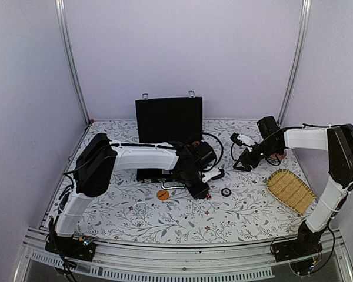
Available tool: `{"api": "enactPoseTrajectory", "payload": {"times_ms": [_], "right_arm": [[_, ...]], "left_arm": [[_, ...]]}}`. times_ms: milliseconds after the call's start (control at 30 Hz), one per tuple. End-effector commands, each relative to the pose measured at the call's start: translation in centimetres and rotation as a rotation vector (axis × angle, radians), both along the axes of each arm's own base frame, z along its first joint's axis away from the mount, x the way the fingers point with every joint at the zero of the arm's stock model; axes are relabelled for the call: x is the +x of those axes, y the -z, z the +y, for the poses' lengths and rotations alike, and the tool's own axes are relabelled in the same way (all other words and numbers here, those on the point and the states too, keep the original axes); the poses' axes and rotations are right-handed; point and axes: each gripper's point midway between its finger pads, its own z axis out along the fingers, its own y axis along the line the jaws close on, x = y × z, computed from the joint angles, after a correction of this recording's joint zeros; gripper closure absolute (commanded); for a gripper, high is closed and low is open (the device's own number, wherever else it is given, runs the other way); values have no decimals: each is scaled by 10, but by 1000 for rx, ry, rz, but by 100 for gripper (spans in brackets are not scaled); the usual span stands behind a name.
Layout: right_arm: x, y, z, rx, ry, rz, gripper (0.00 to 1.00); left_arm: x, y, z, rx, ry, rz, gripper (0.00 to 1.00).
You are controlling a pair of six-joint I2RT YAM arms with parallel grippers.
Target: Pack up texas hold em set
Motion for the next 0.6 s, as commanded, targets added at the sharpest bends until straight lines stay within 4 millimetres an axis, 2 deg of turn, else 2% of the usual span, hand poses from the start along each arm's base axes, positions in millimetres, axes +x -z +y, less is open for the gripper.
{"api": "enactPoseTrajectory", "payload": {"times_ms": [0,200,367,567], "right_arm": [[5,-1,2,-2,-5,-2,26],[5,-1,2,-1,-8,-1,26],[5,-2,2,1,-9,0,26],[5,-2,3,4,-9,2,26]], "left_arm": [[-7,0,1,13,7,21,92],[-5,-41,0,-49,6,-4,95],[6,-70,16,-58,-31,-58,95],[59,-86,58,-22,-283,-121,95]]}}
